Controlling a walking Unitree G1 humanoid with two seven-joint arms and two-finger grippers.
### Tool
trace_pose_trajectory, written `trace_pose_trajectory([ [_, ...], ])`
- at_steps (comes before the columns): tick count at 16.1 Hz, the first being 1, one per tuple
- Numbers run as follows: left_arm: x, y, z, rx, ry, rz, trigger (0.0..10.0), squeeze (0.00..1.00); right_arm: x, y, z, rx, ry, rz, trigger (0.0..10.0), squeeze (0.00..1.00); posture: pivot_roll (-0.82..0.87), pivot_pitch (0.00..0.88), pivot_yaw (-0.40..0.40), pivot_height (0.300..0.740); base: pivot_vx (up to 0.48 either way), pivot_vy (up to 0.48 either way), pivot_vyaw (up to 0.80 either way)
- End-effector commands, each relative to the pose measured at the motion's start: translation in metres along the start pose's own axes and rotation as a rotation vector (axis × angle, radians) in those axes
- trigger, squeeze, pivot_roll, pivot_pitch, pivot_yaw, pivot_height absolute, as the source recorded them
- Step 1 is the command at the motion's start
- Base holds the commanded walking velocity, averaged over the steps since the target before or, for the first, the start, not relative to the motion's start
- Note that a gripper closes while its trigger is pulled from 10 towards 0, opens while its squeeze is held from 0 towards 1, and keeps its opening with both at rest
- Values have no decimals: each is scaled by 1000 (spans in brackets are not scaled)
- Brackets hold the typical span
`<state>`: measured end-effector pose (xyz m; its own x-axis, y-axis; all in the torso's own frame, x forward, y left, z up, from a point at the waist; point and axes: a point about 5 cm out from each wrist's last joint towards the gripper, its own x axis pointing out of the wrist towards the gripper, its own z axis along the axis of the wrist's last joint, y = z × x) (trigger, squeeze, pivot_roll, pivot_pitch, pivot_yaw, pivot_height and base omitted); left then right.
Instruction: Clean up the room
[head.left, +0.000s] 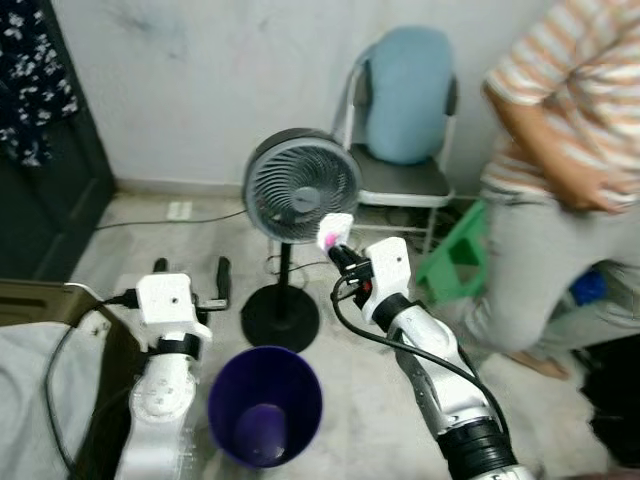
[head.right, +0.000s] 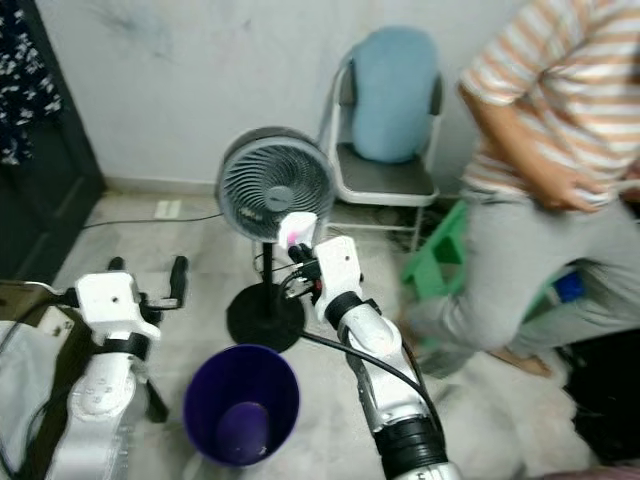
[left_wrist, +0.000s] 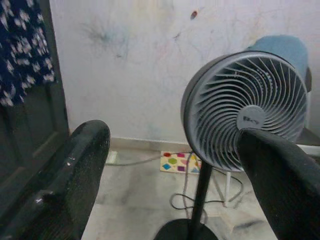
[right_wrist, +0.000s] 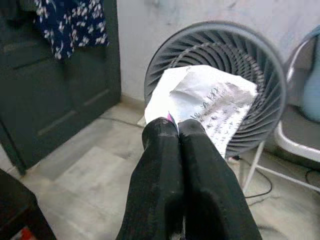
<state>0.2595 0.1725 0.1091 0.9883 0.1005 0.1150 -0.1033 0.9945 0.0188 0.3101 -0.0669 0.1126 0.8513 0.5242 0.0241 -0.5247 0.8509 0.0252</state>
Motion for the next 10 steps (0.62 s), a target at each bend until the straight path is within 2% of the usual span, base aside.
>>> trace_pose_trajectory([
  [1,-1,2,1,13,-10,3,10000,0,1,1,2,2,-12,-5,10000,0,-4,45,-103,740,0,0,0],
  [2,-2,3,3,16,-23,-16,10000,0,2,3,3,-5,-24,7,10000,0,0,46,-100,740,0,0,0],
  [4,-7,3,7,24,-41,-80,10000,0,5,7,5,-12,-36,25,10000,0,10,52,-103,740,0,0,800],
  [6,-25,6,10,49,-59,-225,10000,0,12,12,4,-5,-26,21,10000,0,43,81,-108,740,0,0,756],
  [7,-31,7,11,66,-61,-275,10000,0,14,12,1,-17,-8,6,10000,0,53,95,-112,740,0,0,406],
  [8,-38,11,12,90,-54,-330,10000,0,17,7,-8,-60,57,-62,10000,0,60,108,-116,740,0,0,0],
  [10,-42,16,13,118,-50,-353,10000,0,16,-2,-19,-65,141,-144,10000,0,63,128,-118,740,0,0,0],
])
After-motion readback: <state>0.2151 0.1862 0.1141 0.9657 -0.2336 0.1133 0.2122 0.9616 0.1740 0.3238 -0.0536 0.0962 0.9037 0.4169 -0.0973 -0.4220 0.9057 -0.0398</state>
